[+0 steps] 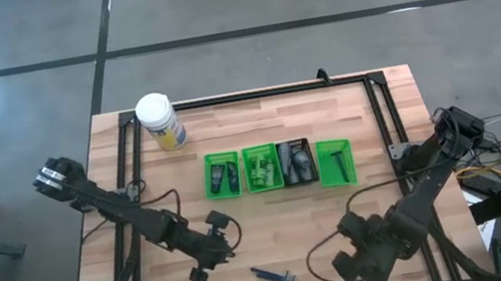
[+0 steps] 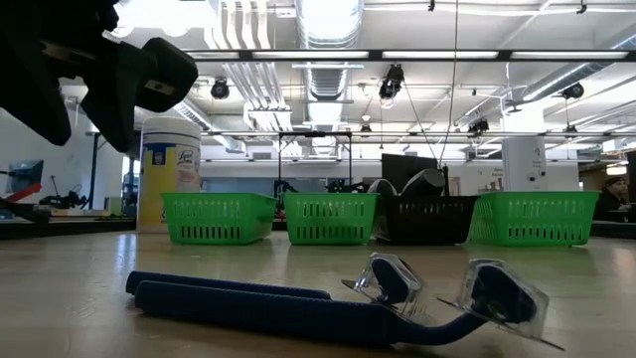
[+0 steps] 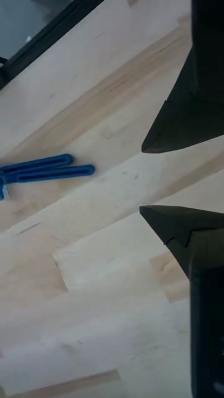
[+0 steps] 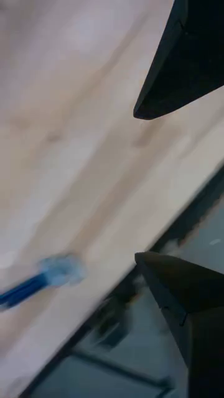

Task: Pick & Place Travel size toiletries
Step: Put the razor into the right green bin

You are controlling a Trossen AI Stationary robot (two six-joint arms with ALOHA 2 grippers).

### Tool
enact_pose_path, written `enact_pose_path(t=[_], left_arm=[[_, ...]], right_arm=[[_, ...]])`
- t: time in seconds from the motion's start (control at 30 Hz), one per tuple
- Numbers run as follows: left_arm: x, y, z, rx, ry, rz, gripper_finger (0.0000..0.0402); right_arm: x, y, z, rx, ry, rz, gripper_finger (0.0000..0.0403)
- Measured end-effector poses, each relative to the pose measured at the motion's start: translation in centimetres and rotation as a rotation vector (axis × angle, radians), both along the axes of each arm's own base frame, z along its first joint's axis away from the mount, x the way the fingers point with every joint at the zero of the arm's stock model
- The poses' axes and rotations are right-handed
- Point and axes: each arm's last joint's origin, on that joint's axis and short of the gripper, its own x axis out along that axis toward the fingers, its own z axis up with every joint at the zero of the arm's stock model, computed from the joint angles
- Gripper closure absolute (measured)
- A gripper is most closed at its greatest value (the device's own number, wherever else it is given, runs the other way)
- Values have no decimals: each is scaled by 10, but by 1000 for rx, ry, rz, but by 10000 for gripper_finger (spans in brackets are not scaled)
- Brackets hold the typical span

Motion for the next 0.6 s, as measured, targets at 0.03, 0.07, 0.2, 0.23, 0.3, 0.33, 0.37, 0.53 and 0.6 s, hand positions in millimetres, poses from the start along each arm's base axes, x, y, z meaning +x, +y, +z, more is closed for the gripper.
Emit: enact_pose_path(t=[0.03, 0.07, 0.2, 0.23, 0.3, 0.33, 0.37, 0.53, 0.6], left_arm=[[0, 0, 0, -1, 0, 3, 250], [0, 0, 0, -5, -4, 6, 251], [5, -2, 0, -16, -41, -1, 250], [8, -3, -1, -16, -60, -9, 251], [13, -2, -8, -17, -84, -18, 253], [16, -1, -12, -24, -89, -17, 254], [20, -1, -17, -36, -95, -18, 256], [35, -5, -30, -104, -100, -58, 263], [39, -8, -34, -88, -106, -92, 266]], right_arm=[[-4, 3, -2, 26, 33, 15, 39], [-7, 5, -4, 49, 62, 17, 39], [-19, 12, -12, 88, 132, -26, 39], [-21, 13, -14, 90, 139, -44, 39], [-21, 12, -16, 96, 145, -72, 39], [-21, 12, -17, 98, 144, -77, 39], [-21, 12, -17, 99, 142, -77, 39], [-15, 7, -17, 91, 137, -69, 39], [-13, 5, -17, 90, 135, -75, 39]])
